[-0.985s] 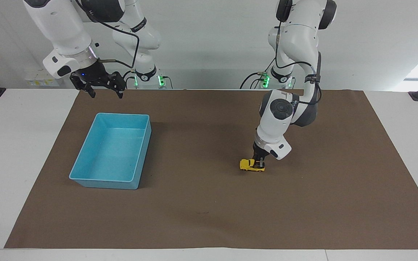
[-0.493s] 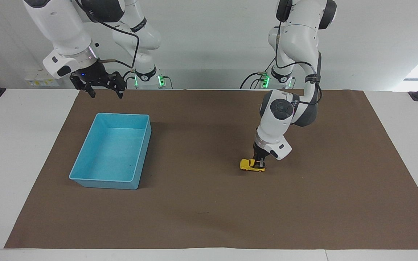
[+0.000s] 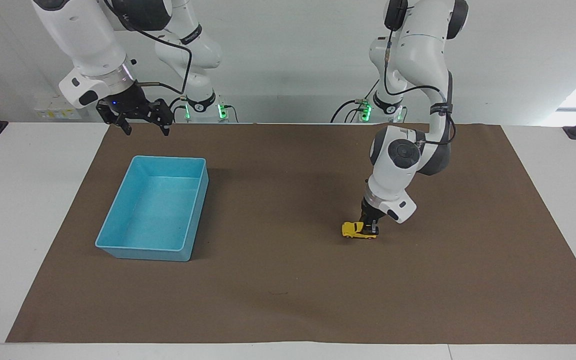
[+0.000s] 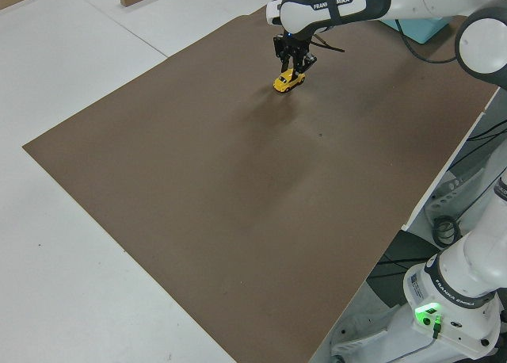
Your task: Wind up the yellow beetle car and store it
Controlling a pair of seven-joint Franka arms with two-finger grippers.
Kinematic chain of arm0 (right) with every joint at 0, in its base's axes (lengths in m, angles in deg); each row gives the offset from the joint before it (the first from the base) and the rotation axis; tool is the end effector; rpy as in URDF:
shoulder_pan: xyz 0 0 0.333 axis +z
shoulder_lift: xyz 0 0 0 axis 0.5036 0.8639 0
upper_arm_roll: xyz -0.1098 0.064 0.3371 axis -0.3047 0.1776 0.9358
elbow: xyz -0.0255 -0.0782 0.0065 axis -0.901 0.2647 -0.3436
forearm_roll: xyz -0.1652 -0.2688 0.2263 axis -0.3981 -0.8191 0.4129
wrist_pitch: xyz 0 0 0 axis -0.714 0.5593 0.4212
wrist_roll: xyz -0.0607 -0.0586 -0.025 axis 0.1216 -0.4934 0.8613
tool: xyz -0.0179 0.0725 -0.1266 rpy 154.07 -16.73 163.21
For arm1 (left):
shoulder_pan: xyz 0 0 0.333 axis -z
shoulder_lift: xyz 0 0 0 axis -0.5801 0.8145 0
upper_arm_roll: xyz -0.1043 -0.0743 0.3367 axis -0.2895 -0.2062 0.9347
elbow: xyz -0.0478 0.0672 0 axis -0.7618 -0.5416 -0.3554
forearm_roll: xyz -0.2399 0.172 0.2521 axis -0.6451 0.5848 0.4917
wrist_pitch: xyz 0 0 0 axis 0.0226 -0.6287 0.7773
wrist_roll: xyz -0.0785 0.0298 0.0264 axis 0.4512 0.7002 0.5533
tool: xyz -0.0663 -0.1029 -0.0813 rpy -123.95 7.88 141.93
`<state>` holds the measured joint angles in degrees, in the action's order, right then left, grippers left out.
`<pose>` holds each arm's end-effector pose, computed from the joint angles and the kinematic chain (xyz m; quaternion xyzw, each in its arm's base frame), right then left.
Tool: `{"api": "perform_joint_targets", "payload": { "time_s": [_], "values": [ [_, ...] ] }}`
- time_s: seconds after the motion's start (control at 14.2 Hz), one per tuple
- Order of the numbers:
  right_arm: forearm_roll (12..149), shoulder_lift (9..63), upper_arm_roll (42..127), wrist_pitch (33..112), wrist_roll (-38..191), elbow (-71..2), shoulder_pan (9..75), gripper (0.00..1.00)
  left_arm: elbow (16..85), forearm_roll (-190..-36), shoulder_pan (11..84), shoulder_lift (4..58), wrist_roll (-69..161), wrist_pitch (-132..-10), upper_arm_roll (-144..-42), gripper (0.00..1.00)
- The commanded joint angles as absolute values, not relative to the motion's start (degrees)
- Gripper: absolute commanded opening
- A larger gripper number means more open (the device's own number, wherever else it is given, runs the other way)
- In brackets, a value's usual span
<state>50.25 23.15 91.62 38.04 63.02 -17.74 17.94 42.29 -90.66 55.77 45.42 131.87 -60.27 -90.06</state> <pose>0.5465 0.0204 0.6234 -0.9981 0.0271 0.0549 0.0064 0.6322 -0.2392 0.3317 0.7492 0.6617 -0.0120 0.0278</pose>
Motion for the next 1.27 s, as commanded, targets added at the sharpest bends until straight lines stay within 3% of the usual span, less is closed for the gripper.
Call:
{"api": "perform_joint_targets", "payload": {
  "time_s": [0.0, 1.06, 1.2],
  "values": [
    [51.2, 22.5, 91.8, 37.6, 64.4, -17.9, 17.5, 1.0, 44.0, -90.6, 53.2, 46.0, 130.3, -62.6, -89.9, 0.0],
    [51.2, 22.5, 91.8, 37.6, 64.4, -17.9, 17.5, 1.0, 44.9, -90.6, 45.5, 46.0, 118.5, -62.6, -89.9, 0.0],
    [51.2, 22.5, 91.8, 37.6, 64.4, -17.9, 17.5, 1.0, 44.9, -90.6, 45.3, 46.0, 117.3, -62.5, -89.9, 0.04]
  ]
}}
